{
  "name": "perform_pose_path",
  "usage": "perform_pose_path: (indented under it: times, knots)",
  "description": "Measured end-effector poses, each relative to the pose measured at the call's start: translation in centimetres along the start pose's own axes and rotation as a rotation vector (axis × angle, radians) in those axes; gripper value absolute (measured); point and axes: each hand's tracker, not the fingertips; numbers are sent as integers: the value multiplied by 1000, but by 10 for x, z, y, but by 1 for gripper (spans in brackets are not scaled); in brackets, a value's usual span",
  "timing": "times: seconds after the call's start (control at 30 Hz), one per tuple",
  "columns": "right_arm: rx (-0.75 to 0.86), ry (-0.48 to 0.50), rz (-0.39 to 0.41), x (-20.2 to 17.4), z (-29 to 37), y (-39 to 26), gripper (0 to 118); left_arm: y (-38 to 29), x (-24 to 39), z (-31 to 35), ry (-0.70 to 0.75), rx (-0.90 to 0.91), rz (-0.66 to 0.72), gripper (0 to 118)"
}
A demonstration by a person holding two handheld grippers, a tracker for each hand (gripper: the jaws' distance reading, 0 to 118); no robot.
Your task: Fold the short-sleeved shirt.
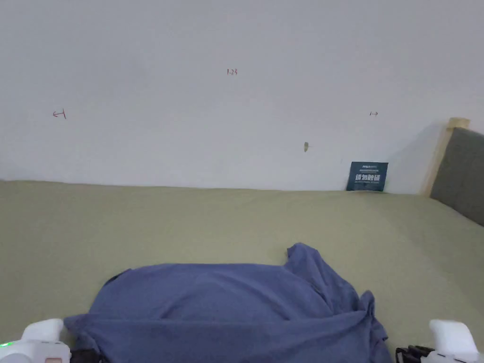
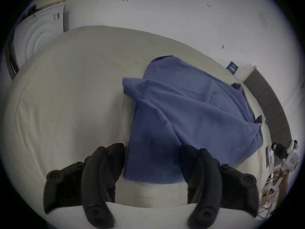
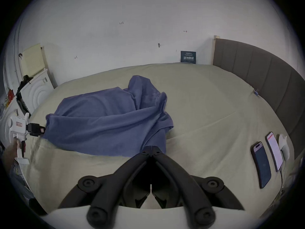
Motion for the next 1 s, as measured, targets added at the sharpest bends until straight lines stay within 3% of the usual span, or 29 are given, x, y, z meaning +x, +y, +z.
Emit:
perform_pose_path:
  times: [0.07, 0.1, 0.13, 0.17, 0.2, 0.27, 0.33, 0.4, 0.47, 0.5, 0.53, 0.57, 0.6, 0.67, 0.83, 1.0]
  knots:
    - [-17, 6, -4, 4, -12, 4, 7, -4, 1, 8, 63, 76, -29, 4]
    - [-38, 20, -9, 7, -20, 6, 31, -5, -2, 8, 6, 83, -1, 4]
    - [-58, 31, -23, 9, -28, 7, 83, -1, -5, 10, -27, 74, 29, 4]
    - [-105, 32, -61, 12, -40, 8, 108, -3, -6, 14, -17, 52, 29, 4]
    - [-142, 50, -91, 14, -52, 7, 112, -2, -7, 13, -10, 34, 22, 4]
    - [-161, 67, -138, 17, -67, 9, 100, -3, -8, 12, -15, 26, 6, 4]
    - [-187, 30, -111, 12, -83, 10, 95, -1, -9, 6, -18, 18, 4, 4]
    - [-190, 27, -97, 9, -92, 9, 68, 0, -10, 5, -24, 12, 6, 4]
    - [-274, 46, -85, 8, -96, 11, 50, 2, -11, 3, -27, 6, -4, 4]
    - [-253, 16, -54, 4, -91, 14, 22, 3, -11, 4, -31, -1, -15, 4]
    - [-248, 36, -38, 2, -87, 17, 16, 5, -11, 6, -28, -6, -22, 4]
    - [-245, 111, -35, -2, -83, 21, 16, 7, -10, 7, -29, -11, -24, 4]
    - [-223, 37, 15, -10, -76, 25, 16, 9, -9, 11, -27, -12, -27, 4]
    - [-245, 44, 69, -17, -68, 30, 16, 12, -9, 19, -34, -5, -36, 4]
    - [-212, 95, -4, -9, -37, 39, 16, 17, -14, 45, -77, 4, -15, 4]
    - [-250, 80, 41, -4, -12, 26, 16, 1, -16, 69, -83, -24, -54, 4]
